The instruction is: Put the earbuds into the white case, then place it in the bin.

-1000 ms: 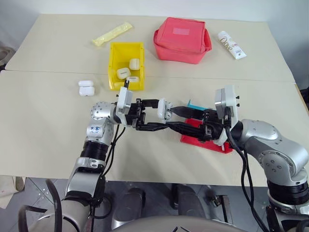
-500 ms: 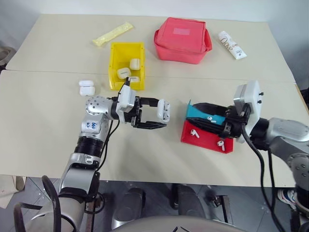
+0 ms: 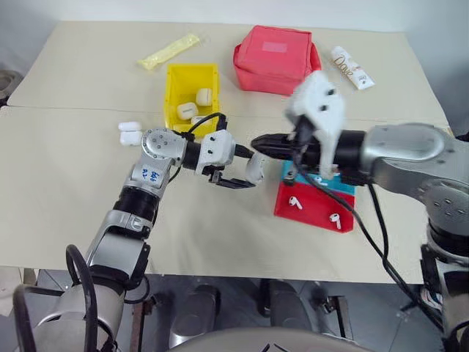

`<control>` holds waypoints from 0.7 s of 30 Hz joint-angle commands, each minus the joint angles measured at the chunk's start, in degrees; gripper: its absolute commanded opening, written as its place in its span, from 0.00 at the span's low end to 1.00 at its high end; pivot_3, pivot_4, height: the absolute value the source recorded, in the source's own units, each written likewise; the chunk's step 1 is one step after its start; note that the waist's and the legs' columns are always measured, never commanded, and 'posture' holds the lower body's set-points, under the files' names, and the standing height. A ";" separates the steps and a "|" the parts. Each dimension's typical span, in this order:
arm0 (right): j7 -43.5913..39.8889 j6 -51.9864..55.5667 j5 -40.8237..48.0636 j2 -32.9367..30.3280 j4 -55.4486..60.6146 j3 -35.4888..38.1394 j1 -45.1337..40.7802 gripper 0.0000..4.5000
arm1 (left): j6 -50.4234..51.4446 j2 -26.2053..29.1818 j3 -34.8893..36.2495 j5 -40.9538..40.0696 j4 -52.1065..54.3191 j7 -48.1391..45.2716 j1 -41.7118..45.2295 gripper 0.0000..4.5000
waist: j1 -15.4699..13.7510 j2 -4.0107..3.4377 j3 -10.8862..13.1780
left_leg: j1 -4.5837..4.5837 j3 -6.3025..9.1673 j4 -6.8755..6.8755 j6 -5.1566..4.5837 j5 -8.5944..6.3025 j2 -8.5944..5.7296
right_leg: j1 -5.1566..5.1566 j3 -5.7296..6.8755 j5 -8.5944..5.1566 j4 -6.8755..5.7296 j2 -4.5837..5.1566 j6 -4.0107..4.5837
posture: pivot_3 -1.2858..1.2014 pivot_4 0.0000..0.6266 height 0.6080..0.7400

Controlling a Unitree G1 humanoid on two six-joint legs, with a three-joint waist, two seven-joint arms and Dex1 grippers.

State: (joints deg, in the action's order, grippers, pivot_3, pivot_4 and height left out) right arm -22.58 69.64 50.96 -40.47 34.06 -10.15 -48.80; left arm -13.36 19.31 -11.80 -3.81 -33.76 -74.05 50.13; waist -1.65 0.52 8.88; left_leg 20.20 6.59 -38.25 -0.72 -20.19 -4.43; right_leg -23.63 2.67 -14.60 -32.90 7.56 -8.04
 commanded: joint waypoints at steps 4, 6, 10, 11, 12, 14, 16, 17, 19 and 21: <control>-1.43 -0.59 -5.32 3.16 -2.51 -4.16 -1.21 0.01 | -0.98 -0.19 0.25 -0.58 -0.25 0.64 1.72 0.62 | 0.11 0.01 -0.01 | 0.01 -0.01 -0.03 -0.06 0.01 -0.08 | -0.02 0.00 0.00 -0.07 0.06 0.00 | 0.52 0.24 1.00; -2.21 -1.05 -6.91 2.70 -2.91 -4.83 0.17 0.01 | -0.63 -0.16 0.70 -1.12 0.13 0.73 1.57 0.62 | 0.17 0.01 -0.01 | 0.01 -0.02 -0.03 -0.05 0.01 -0.07 | -0.02 0.00 0.00 -0.07 0.04 0.00 | 0.52 0.24 1.00; -5.02 -1.48 -8.97 -4.39 -1.90 -0.16 6.52 0.01 | 0.57 1.03 2.45 -2.98 1.42 0.57 0.74 0.62 | 0.03 0.03 -0.01 | 0.02 -0.01 -0.05 -0.05 0.01 -0.08 | -0.02 0.00 0.00 -0.08 0.04 0.00 | 0.52 0.24 1.00; -5.59 -1.54 -8.90 -5.68 -1.62 1.24 7.69 0.01 | 0.72 1.21 2.75 -3.29 1.65 0.58 0.57 0.62 | 0.06 0.03 -0.01 | 0.04 -0.02 -0.05 -0.07 0.01 -0.12 | -0.02 0.00 0.00 -0.07 0.08 0.00 | 0.52 0.24 1.00; -6.71 -2.22 -9.06 -7.77 -1.20 3.01 9.78 0.01 | 0.87 1.48 2.99 -3.61 2.00 0.52 0.32 0.62 | 0.13 0.03 -0.01 | 0.04 -0.05 -0.05 -0.08 0.01 -0.14 | -0.03 -0.01 0.00 -0.06 0.09 0.00 | 0.52 0.24 1.00; -8.58 -3.77 -9.41 -10.85 -0.87 6.03 13.41 0.01 | 0.81 1.93 3.50 -3.97 2.12 0.70 0.11 0.62 | 0.03 0.03 -0.01 | 0.03 -0.06 -0.05 -0.08 0.01 -0.09 | -0.03 0.01 0.00 -0.06 0.06 0.00 | 0.52 0.24 1.00; -10.66 -6.69 -9.40 -12.61 -0.67 10.47 17.27 0.01 | 1.12 2.14 4.14 -4.45 2.29 1.17 -0.05 0.62 | 0.10 0.03 -0.01 | 0.02 -0.11 -0.04 -0.08 0.01 -0.06 | -0.02 0.01 0.00 -0.04 0.05 0.00 | 0.52 0.24 1.00; -12.24 -8.64 -8.46 -12.59 -0.75 14.22 19.82 0.01 | 1.41 2.20 4.51 -4.82 2.42 1.47 -0.18 0.62 | 0.10 0.04 -0.02 | 0.02 -0.14 -0.04 -0.08 0.01 -0.05 | -0.02 0.01 0.00 -0.02 0.05 0.00 | 0.52 0.24 1.00; -15.51 -12.69 -7.44 -12.40 -0.93 19.69 24.25 0.01 | 1.68 2.31 4.95 -5.42 2.82 1.80 -0.57 0.62 | 0.09 0.04 -0.02 | 0.01 -0.17 -0.03 -0.08 0.01 -0.02 | 0.00 0.01 0.00 -0.01 0.02 -0.01 | 0.52 0.24 1.00; -20.10 -17.73 -7.65 -12.22 -2.42 23.65 29.05 0.04 | 1.99 1.98 5.86 -6.47 3.11 2.56 -1.10 0.62 | 0.08 0.05 -0.02 | 0.00 -0.20 -0.04 -0.08 0.01 -0.02 | 0.01 0.00 0.01 -0.01 0.03 -0.01 | 0.52 0.24 1.00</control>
State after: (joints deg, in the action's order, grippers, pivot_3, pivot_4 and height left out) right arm -39.12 56.26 42.81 -52.44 31.37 9.57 -21.08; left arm -11.39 21.12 -7.78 -7.92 -33.22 -72.41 48.99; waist -1.58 0.57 8.86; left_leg 20.20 6.40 -38.28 -0.80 -20.18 -4.44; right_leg -23.62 2.67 -14.59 -32.90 7.58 -8.05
